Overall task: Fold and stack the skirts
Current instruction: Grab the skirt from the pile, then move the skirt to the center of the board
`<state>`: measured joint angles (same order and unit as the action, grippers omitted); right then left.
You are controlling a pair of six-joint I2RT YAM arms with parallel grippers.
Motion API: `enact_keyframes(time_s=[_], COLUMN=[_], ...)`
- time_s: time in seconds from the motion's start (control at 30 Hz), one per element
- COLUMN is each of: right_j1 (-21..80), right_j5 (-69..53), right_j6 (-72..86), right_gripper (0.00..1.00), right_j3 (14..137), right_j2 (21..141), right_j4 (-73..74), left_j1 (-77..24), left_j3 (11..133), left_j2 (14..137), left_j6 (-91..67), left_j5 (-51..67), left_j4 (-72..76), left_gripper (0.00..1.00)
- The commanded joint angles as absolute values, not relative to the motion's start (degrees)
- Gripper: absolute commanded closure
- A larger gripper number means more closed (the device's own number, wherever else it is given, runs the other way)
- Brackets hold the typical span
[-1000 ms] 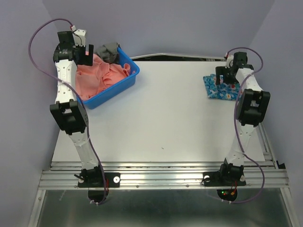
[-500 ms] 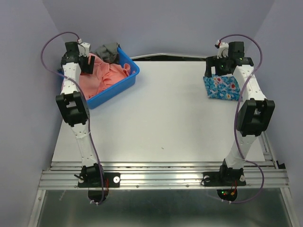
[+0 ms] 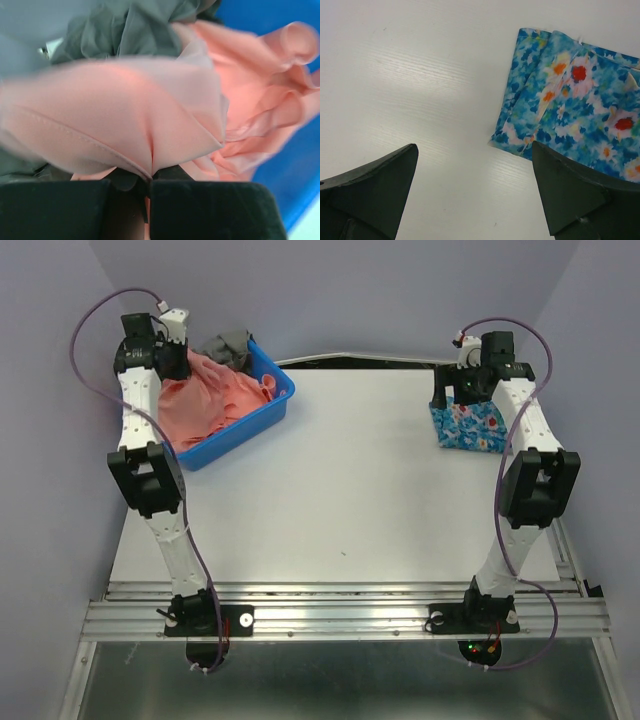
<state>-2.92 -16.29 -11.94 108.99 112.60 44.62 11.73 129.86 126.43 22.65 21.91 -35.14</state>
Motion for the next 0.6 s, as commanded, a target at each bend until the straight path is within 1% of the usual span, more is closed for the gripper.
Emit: enact_keyframes(time_s=[0.0, 0.3, 0.4, 0.47, 0.5, 0.57], right_j1=[-2.64, -2.64, -2.64, -2.64, -2.64, -2.64], right_j5=[-19.24, -27.24, -29.09, -29.62, -29.97, -30.76], right_j6=[-10.99, -10.20, -9.84, -9.84, -10.19, -11.42], right_gripper=[0.00, 0.00, 0.00, 0.00, 0.00, 0.00], right_j3=[109.77, 111.88, 112.41, 112.24, 112.15, 111.45], right_j2=[111.27, 112.41, 112.59, 112.68, 112.68, 111.97], right_j4=[44.65, 45.79, 46.58, 47.11, 47.28, 48.16], left_j1=[11.78, 7.30, 3.35, -1.56, -3.58, -9.38], left_j3=[132.80, 133.59, 131.58, 127.02, 125.52, 120.69], left_j2=[111.38, 101.17, 96.78, 92.39, 91.07, 87.37], left_j6=[18.91, 6.62, 3.35, 3.43, 4.21, 10.35], left_j5=[33.12, 49.38, 54.13, 57.90, 58.88, 59.15], left_j4=[-31.56, -25.15, -23.38, -23.20, -23.99, -30.30], left_gripper=[1.00, 1.00, 1.00, 1.00, 1.00, 1.00])
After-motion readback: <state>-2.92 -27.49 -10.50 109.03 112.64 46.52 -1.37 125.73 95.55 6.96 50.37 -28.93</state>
